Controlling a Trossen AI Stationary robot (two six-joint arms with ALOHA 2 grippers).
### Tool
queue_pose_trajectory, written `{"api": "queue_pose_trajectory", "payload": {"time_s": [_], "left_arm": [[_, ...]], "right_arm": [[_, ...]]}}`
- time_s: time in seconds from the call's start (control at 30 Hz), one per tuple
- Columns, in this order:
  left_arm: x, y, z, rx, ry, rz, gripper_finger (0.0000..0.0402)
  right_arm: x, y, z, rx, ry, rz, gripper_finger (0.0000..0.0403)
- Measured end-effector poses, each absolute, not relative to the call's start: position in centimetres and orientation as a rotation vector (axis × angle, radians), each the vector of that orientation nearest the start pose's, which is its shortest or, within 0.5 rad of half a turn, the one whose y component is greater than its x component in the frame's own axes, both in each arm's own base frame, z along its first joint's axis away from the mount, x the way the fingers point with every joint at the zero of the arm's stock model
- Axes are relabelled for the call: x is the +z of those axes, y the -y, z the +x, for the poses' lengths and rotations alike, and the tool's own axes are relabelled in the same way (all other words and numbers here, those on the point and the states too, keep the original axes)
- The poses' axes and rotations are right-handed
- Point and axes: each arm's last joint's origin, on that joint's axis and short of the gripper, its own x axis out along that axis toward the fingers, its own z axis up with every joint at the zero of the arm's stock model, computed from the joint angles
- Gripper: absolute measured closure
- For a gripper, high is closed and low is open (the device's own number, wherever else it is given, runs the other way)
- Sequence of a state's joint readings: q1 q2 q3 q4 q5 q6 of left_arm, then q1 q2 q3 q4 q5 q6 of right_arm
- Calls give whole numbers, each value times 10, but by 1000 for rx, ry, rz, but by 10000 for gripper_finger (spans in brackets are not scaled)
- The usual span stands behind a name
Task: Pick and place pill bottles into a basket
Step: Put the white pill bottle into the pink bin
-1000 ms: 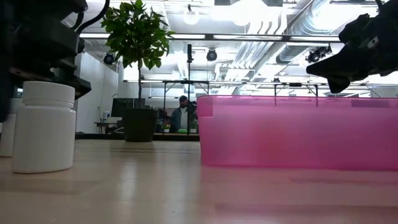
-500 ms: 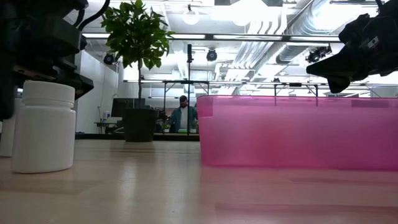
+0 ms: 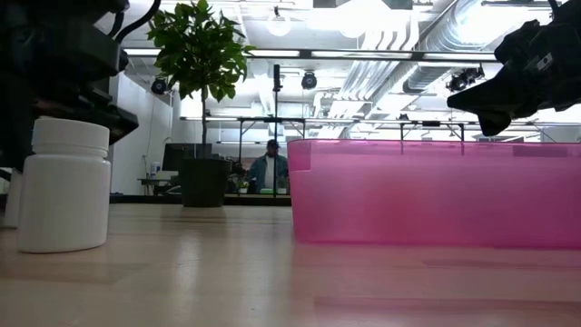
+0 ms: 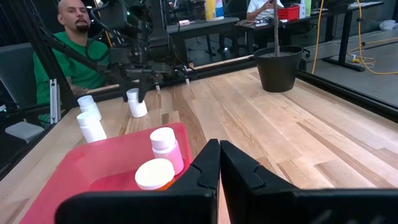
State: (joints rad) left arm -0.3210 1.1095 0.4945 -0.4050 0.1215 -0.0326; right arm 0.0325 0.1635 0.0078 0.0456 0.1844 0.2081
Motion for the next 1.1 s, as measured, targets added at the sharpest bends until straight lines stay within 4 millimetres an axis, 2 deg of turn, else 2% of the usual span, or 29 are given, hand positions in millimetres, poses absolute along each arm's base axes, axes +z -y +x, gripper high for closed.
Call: {"api": "queue_pose_trajectory", "payload": {"time_s": [0.97,1.1], "left_arm": [[166,63,180,-376,-996,55,196],[167,64,181,-351,-990,19,207]], "right_arm": [[157,2,107,-162,-94,188,402],[157,2,107,-162,-94,188,399]]}}
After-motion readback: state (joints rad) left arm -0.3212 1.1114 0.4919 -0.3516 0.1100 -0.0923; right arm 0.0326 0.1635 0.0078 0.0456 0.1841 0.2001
